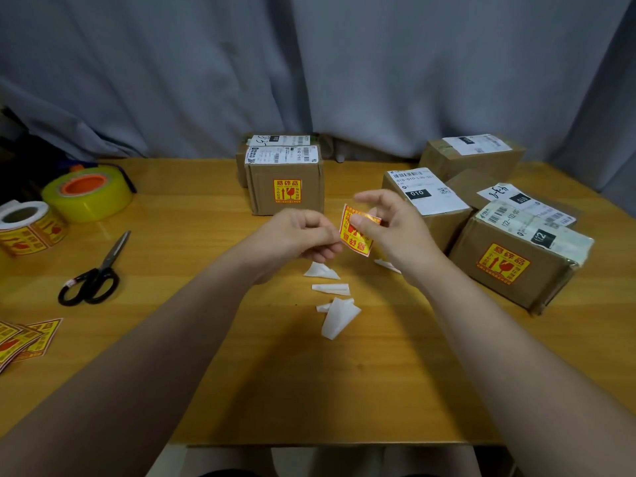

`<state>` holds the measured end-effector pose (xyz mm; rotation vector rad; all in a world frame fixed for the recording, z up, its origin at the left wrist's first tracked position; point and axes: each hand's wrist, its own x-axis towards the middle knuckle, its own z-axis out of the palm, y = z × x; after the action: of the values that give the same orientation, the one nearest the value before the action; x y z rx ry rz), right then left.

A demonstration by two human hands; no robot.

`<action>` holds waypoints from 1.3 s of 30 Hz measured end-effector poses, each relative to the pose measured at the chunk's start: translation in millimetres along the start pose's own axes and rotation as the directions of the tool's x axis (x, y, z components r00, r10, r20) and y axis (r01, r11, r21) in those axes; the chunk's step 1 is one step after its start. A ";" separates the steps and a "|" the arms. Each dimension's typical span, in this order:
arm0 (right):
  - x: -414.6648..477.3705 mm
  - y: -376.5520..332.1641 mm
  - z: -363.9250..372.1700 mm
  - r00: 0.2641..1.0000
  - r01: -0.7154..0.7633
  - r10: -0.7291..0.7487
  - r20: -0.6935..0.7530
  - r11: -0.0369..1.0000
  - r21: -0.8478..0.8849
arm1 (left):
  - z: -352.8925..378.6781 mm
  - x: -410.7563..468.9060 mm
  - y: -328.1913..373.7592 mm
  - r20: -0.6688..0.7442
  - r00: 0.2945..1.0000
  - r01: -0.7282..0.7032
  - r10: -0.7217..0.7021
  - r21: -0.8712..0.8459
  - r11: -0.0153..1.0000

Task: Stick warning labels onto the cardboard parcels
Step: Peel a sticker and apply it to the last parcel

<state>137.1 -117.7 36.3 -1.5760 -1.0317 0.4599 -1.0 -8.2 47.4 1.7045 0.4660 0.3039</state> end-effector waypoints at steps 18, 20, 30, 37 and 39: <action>2.3 -1.9 -6.4 0.994 0.092 -0.092 -0.056 0.996 0.005 | 0.6 1.2 -3.7 -0.026 1.000 -0.010 0.009 -0.018 1.000; 2.2 -2.8 -6.1 0.994 0.097 -0.097 -0.047 0.995 0.000 | 1.2 0.9 -3.7 -0.029 1.000 -0.002 0.001 -0.019 1.000; 3.9 -1.2 -3.5 0.993 0.101 -0.102 -0.065 0.995 -0.018 | 9.8 -0.6 -1.2 -0.031 0.999 0.010 -0.012 -0.043 0.999; 6.6 -0.3 -2.9 0.989 0.125 -0.126 -0.080 0.992 -0.018 | 9.2 -1.2 2.1 -0.072 0.997 0.018 -0.022 -0.056 0.998; 6.3 -0.5 -2.9 0.990 0.120 -0.121 -0.076 0.993 -0.019 | 8.8 -1.3 2.3 -0.081 0.997 0.013 -0.015 -0.034 0.999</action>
<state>142.5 -114.3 39.0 -1.5226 -1.0670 0.3073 2.1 -16.8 48.1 1.6601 0.5295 0.3697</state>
